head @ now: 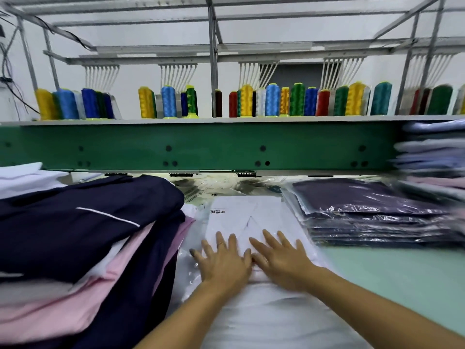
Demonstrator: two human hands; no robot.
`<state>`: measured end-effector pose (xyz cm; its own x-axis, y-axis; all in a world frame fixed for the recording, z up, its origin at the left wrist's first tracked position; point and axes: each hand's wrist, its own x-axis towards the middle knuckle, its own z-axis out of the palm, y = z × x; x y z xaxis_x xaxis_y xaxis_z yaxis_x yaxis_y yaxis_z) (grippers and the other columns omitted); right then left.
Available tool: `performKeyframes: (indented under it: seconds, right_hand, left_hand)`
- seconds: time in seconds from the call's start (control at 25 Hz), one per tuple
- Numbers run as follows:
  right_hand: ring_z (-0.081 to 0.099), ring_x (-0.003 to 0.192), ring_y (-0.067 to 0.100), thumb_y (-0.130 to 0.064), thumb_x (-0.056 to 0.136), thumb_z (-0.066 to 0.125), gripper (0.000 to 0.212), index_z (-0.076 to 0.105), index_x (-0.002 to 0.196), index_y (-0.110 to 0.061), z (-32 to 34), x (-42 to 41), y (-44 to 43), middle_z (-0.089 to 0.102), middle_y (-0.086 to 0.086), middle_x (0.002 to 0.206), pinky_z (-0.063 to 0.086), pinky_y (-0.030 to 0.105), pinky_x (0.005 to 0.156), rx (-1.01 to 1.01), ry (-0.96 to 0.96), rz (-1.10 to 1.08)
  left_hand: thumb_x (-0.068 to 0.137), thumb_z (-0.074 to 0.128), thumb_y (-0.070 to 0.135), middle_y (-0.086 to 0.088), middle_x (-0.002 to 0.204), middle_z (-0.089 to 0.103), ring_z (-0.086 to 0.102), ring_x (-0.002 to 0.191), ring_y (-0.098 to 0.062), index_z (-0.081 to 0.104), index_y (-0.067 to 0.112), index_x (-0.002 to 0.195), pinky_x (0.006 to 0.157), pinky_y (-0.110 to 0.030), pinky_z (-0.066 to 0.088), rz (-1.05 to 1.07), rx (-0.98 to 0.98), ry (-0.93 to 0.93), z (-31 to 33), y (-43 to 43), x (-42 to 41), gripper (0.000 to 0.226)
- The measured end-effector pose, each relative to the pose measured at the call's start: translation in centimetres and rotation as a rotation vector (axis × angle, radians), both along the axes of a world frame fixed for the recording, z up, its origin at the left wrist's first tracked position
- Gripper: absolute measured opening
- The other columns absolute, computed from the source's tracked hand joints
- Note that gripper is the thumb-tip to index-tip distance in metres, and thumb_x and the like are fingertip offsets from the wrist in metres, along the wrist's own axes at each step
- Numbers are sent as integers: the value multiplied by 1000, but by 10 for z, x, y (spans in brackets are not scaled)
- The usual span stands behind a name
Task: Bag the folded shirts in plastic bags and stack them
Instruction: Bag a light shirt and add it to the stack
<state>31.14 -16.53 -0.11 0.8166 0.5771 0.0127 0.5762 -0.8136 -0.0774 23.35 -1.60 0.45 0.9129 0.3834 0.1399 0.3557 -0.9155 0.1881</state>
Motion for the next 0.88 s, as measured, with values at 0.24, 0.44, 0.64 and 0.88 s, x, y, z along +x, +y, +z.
performKeyframes:
  seconds: [0.24,0.44,0.64,0.88]
  right_hand:
    - [-13,155,21,-93,75,5,83,-8,151,-61,5,4,-56,-12,-1,169,5,58,122,19,112,-49]
    - [-12,155,28,-91,78,0,94,-2,159,-45,16,5,-62,-8,8,169,8,52,125,-70,97,-91]
    - [13,154,29,-70,99,24,67,22,157,-36,22,3,-59,24,8,164,23,50,118,-61,-105,-150]
    - [47,116,7,-45,90,67,46,51,132,-53,33,-22,-49,53,-13,128,41,30,97,427,-15,210]
  left_hand:
    - [82,29,84,-16,157,28,29,139,-36,27,25,153,115,-46,24,129,-109,-105,-5,18,-22,92]
    - [77,49,83,-12,131,50,53,118,-33,36,21,137,83,-38,41,159,-217,-210,2,26,-30,88]
    - [85,64,55,-9,120,60,61,103,-30,46,12,124,73,-34,44,97,-508,-292,7,53,-40,60]
    - [86,63,25,1,77,66,49,51,-14,61,10,112,44,-20,31,98,-1055,-369,16,62,-45,30]
